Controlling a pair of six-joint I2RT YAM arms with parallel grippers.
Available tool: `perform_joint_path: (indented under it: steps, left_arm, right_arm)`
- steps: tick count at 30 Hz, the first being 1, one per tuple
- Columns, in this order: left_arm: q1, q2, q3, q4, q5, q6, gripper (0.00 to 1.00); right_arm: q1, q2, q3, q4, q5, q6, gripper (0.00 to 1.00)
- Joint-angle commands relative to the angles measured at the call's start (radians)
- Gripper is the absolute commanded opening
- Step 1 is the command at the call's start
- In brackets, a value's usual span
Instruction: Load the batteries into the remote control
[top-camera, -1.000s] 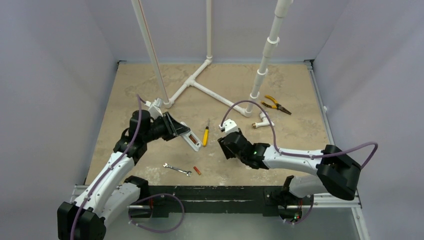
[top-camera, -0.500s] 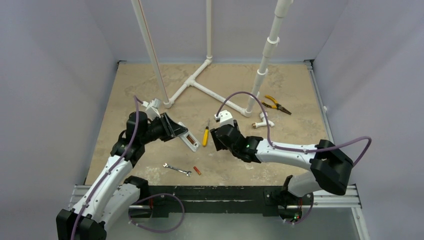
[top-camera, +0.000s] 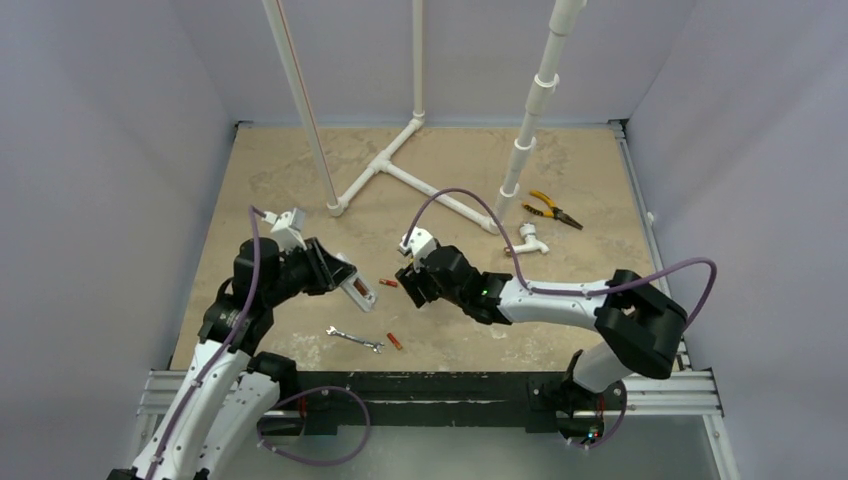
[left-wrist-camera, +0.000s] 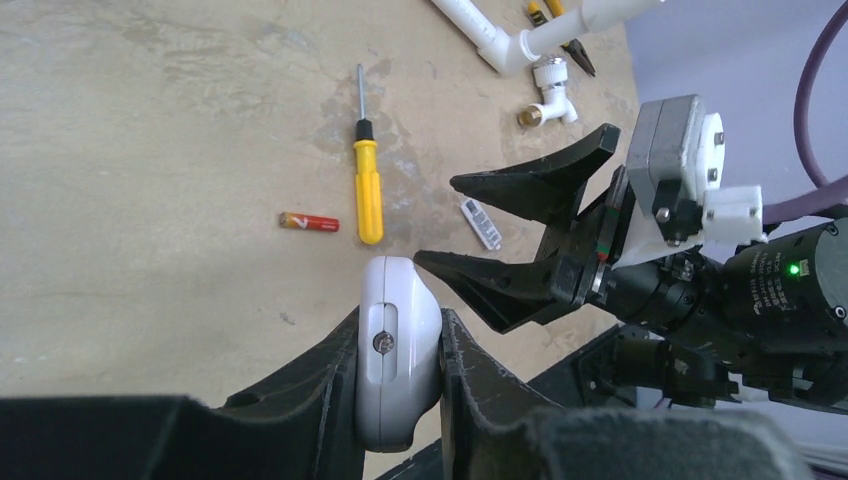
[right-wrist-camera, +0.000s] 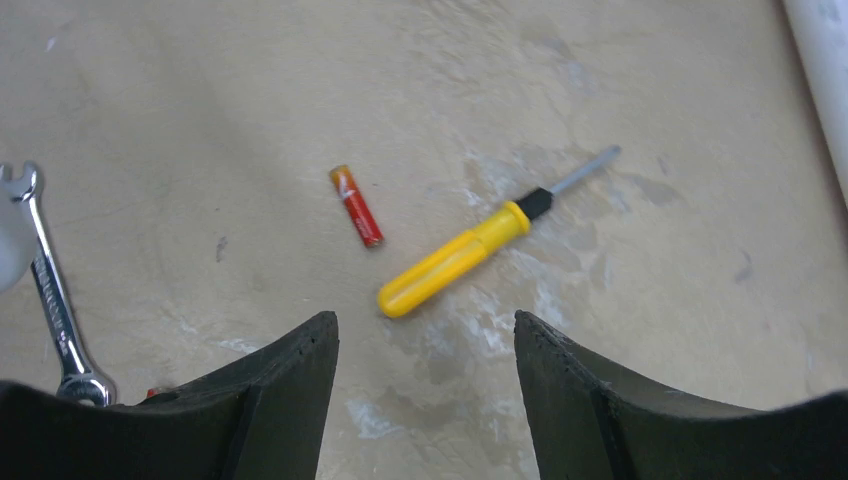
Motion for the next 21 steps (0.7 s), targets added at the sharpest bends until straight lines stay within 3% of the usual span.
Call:
perform_joint_path:
  steps: [1,5,21]
  left_arm:
    - [0.013,-0.047,0.043,-0.142,-0.108,0.059,0.0]
    - [0.014,-0.064,0.039,-0.222,-0.194,0.006,0.0]
    - [0.014,-0.086,0.018,-0.182,-0.135,0.004,0.0]
  right_arm:
    - [0.002,0.061,0.03,0.171,-0.246,-0.271,0.63]
    - [-0.001,0.139,0.078,0.204,-0.355,-0.372,0.63]
    - [-0.057,0.356,0.256,0.097,-0.466,-0.456,0.62]
